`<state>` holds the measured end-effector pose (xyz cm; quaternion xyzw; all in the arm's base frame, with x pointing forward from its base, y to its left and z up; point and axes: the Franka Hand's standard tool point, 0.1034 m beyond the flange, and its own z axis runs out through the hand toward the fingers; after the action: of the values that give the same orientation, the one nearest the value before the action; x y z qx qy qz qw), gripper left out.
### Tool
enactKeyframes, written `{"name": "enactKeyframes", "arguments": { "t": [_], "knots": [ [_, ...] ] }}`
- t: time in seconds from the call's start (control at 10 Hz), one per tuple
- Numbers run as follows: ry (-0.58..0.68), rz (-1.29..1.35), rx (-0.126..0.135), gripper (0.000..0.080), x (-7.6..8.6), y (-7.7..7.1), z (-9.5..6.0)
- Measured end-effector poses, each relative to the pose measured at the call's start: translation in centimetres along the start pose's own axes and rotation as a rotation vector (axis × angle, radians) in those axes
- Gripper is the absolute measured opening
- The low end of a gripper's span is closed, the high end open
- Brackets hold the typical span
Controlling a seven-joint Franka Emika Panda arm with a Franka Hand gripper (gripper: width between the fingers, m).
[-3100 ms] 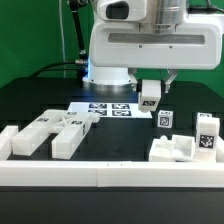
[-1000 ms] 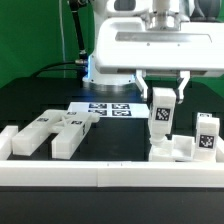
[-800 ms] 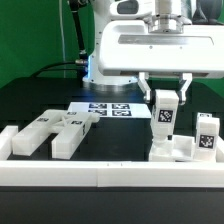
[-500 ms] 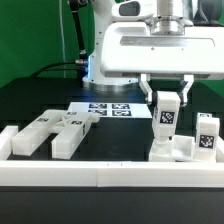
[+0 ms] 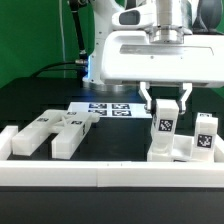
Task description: Assemble chair
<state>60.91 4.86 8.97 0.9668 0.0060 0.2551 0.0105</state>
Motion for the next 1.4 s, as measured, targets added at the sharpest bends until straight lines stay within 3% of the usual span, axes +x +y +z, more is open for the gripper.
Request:
{"name": "enactKeyframes", "arguments": {
  "t": [0.9, 1.0, 1.1, 1.2, 1.3, 1.4],
  "knots": [
    [0.081, -0.041, -0.006, 0.0291, -0.34, -0.18, 0.68],
    [0.077, -0.046, -0.006, 0.0386, -0.43, -0.18, 0.73],
    [0.076, -0.048, -0.006, 0.0386, -0.45, -0.17, 0.74],
    [0.076, -0.051, -0.006, 0.0566, -0.45, -0.17, 0.74],
    [0.075, -0.055, -0.006, 0.0566, -0.47, -0.17, 0.75],
    [0.075, -0.060, -0.007, 0.0634, -0.48, -0.17, 0.75]
  ]
}}
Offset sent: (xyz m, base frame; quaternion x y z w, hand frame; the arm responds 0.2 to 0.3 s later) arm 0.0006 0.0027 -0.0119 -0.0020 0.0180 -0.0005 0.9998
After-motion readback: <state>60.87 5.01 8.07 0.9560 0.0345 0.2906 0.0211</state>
